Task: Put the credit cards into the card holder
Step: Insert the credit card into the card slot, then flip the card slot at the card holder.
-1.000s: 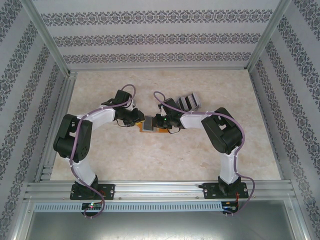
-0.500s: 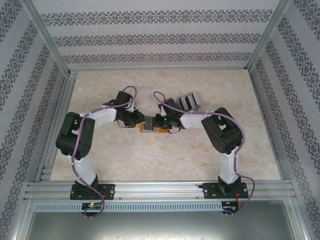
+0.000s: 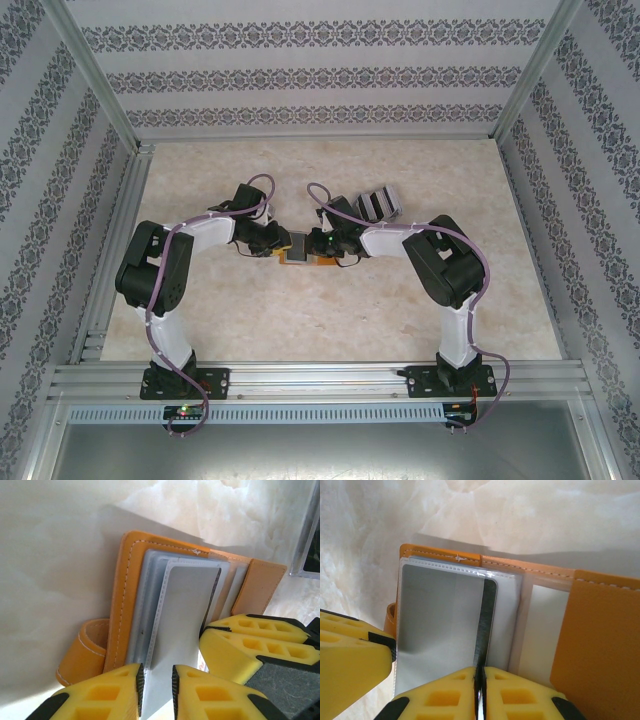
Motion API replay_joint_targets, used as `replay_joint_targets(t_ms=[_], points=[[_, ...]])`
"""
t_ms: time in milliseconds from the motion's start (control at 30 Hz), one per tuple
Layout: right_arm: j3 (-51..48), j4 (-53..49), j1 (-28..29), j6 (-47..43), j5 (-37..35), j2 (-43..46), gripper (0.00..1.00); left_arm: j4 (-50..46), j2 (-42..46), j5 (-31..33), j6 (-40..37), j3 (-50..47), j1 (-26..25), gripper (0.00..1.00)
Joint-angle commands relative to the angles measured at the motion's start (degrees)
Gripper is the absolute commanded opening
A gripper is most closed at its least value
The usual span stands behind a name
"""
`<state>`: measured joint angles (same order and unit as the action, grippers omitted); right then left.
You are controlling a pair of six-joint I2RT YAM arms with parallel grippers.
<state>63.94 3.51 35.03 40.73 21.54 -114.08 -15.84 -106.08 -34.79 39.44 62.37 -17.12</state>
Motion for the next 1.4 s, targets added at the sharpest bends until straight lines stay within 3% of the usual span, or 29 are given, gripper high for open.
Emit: replay_joint_targets(t_ms=[0, 567, 1367], points=[[-1.10, -2.79, 0.75, 0.16, 0.02, -0.96, 0.14, 1.59, -0.43, -1.24, -0.25, -0.72, 0.30, 0.25], [-1.49, -2.34, 0.90, 0.48, 0.01, -1.01, 0.14, -2.42, 1.86, 3.27, -2.70, 0.11, -0.05, 0.26], [-1.47, -2.15, 1.09, 0.51, 0.00, -1.61, 0.14, 0.10, 1.16, 0.86, -0.55, 0.23, -1.39, 0.27]])
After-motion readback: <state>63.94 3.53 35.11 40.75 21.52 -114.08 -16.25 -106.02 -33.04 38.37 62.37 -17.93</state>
